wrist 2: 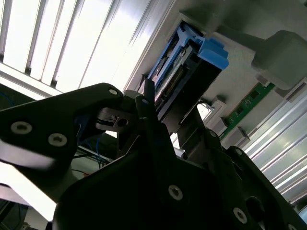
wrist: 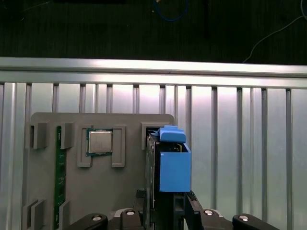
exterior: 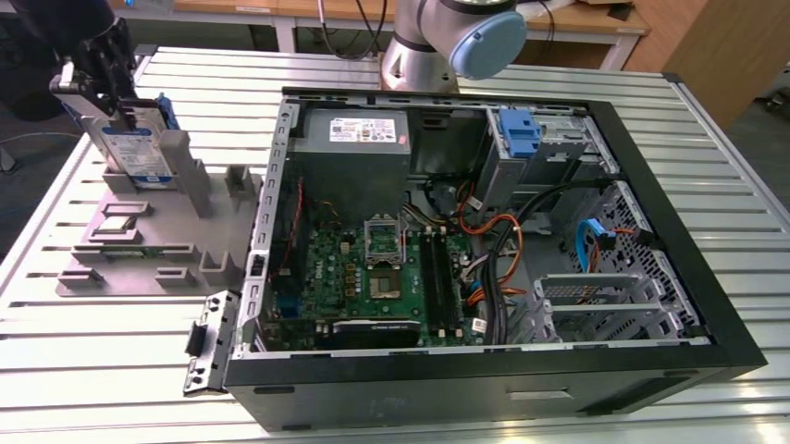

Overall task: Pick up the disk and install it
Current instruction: 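Pick up the disk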

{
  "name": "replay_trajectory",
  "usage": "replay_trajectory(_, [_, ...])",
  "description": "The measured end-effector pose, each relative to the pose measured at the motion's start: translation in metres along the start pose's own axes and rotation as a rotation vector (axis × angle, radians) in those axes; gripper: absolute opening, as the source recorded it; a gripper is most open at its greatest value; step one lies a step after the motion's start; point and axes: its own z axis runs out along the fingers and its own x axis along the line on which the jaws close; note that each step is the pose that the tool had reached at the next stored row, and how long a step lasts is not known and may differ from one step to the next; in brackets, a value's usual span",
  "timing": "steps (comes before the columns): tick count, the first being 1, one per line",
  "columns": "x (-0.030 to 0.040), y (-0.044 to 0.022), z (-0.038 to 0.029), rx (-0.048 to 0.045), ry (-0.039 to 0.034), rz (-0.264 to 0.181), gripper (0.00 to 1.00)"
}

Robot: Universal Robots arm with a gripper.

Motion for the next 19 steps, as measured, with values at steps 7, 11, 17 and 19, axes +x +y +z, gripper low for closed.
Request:
replay_trajectory(7, [-0.0001,0.0000,-0.0022,0.0001,0.0002,0.000,0.45])
replay_trajectory(11, [0.0003,0.0001,-0.0016,-0.0001,0.0003,0.000,0.45])
replay_trajectory(17, [0.0006,-0.0001,-0.0013,0.0002,0.0002,0.000,0.45])
replay_trajectory(19, [0.0006,0.0000,-0.0014,0.0001,0.0002,0.000,0.45])
